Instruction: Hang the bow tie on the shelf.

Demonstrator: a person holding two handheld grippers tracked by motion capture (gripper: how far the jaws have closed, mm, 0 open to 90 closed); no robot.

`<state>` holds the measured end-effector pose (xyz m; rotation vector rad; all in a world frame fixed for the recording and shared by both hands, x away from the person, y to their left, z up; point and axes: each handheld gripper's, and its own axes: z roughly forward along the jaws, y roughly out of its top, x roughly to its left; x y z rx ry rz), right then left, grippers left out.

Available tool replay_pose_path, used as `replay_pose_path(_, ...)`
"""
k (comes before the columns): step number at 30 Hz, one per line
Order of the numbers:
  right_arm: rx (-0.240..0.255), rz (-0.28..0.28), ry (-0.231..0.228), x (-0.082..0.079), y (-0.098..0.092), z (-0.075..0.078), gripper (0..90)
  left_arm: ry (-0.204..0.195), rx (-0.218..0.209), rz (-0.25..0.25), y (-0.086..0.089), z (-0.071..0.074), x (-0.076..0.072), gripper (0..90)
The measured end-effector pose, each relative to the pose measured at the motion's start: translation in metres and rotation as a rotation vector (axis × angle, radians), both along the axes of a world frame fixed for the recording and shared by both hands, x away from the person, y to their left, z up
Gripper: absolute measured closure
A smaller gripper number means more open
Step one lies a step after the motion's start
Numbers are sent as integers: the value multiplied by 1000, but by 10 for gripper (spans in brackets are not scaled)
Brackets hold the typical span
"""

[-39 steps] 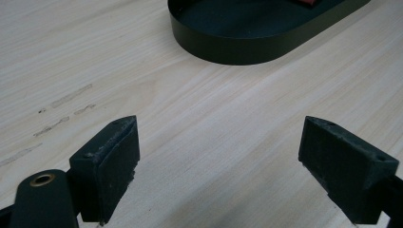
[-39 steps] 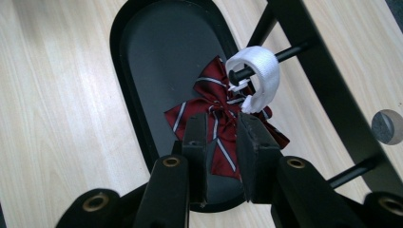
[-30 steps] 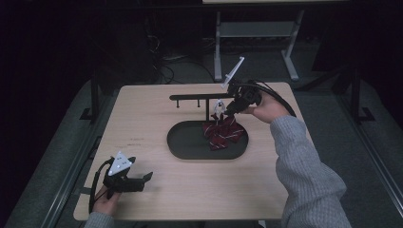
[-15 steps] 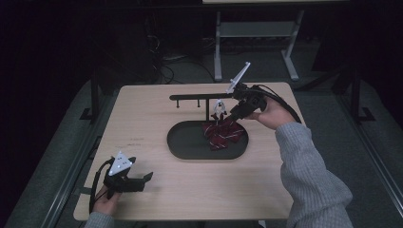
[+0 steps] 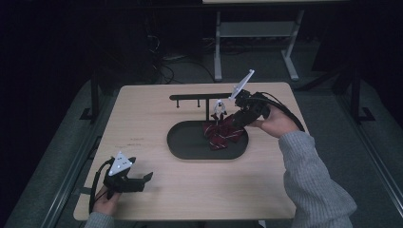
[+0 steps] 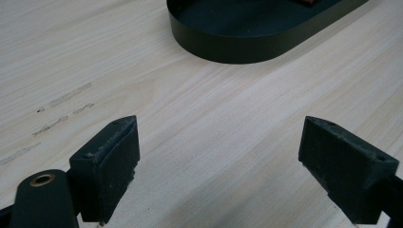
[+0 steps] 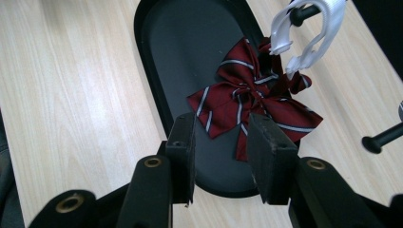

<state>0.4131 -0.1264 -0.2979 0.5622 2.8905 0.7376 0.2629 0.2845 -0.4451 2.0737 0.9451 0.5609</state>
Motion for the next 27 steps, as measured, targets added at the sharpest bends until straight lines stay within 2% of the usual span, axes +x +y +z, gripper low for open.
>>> replay_pose_path(4, 3, 1, -4, -2, -2, -2, 619, -1, 0, 0, 0, 0, 0, 133)
replay_pose_path(11, -4, -6, 16, -8, -7, -7, 601, 1, 1, 0, 1, 1, 0, 133)
replay_pose_path(27, 19, -25, 19, -17, -22, -19, 562, 1, -1, 4, 1, 0, 0, 133)
